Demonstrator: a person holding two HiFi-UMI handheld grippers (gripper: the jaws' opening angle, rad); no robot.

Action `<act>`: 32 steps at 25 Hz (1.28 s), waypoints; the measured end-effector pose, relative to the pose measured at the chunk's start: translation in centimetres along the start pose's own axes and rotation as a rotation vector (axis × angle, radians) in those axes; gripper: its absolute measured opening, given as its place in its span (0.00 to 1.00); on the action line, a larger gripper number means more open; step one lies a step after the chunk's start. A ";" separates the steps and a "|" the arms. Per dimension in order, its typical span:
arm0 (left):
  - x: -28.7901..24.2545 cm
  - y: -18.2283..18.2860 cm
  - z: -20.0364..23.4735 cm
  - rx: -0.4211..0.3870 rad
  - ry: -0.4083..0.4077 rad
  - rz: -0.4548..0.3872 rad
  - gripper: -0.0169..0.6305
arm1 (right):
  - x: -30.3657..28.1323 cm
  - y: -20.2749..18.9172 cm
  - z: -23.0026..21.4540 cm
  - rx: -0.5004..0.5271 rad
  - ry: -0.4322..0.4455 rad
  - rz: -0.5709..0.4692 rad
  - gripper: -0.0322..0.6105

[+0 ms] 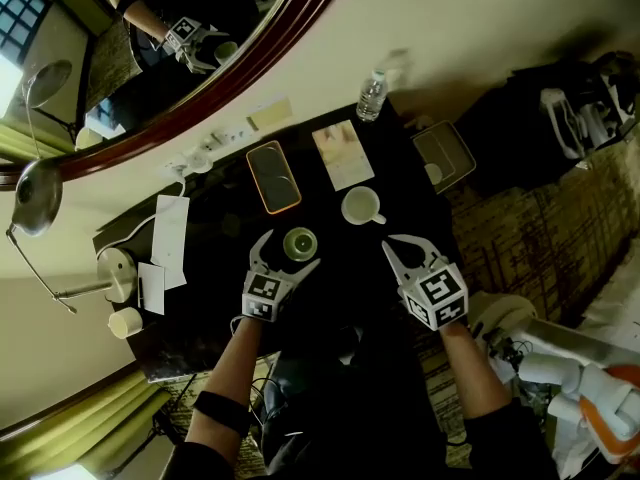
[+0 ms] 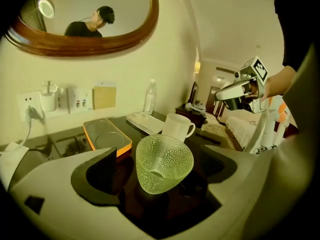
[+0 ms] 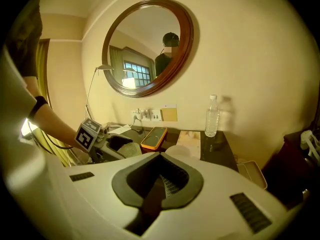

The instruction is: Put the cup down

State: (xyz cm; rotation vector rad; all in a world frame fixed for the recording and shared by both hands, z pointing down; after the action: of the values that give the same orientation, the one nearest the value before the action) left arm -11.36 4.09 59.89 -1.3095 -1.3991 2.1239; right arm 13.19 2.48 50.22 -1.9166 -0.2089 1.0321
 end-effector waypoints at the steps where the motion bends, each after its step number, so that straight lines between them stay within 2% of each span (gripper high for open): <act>1: -0.5 -0.3 -0.1 -0.003 -0.003 0.003 0.82 | -0.1 -0.3 0.0 -0.001 0.001 0.004 0.07; 8: -2.5 -0.9 -1.0 -0.049 -0.014 -0.004 0.82 | -0.4 -1.4 -0.8 0.012 0.005 0.039 0.07; 9: -2.6 -0.8 -1.0 -0.051 -0.008 -0.007 0.80 | -0.5 -1.5 -1.1 0.013 0.006 0.043 0.07; 12: -2.8 -0.7 -0.9 -0.052 0.015 -0.013 0.65 | -0.5 -1.8 -1.5 0.008 0.008 0.047 0.07; 19: -2.5 -0.3 -0.2 -0.045 0.032 -0.016 0.63 | -1.6 -2.8 -1.6 -0.001 0.032 0.062 0.07; 24: -2.5 1.8 1.6 -0.044 0.058 -0.037 0.63 | -3.1 -2.3 -0.8 0.023 0.082 0.058 0.07; 32: -3.4 7.5 6.1 -0.116 0.075 -0.088 0.63 | -7.4 0.9 3.0 0.119 0.241 0.041 0.07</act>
State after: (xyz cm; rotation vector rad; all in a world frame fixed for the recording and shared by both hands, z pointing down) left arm -12.61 -5.37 56.18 -1.3288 -1.5397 1.9431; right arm 6.10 0.06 53.13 -1.9226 0.0285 0.8124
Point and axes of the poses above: the fingertips, and each gripper's own axes: x backward along the fingers, z to its left, y out of its top, the point moved 7 cm from there along x, backward along the fingers, and after that the axes turned 5 degrees about -x, right-handed, at the moved point
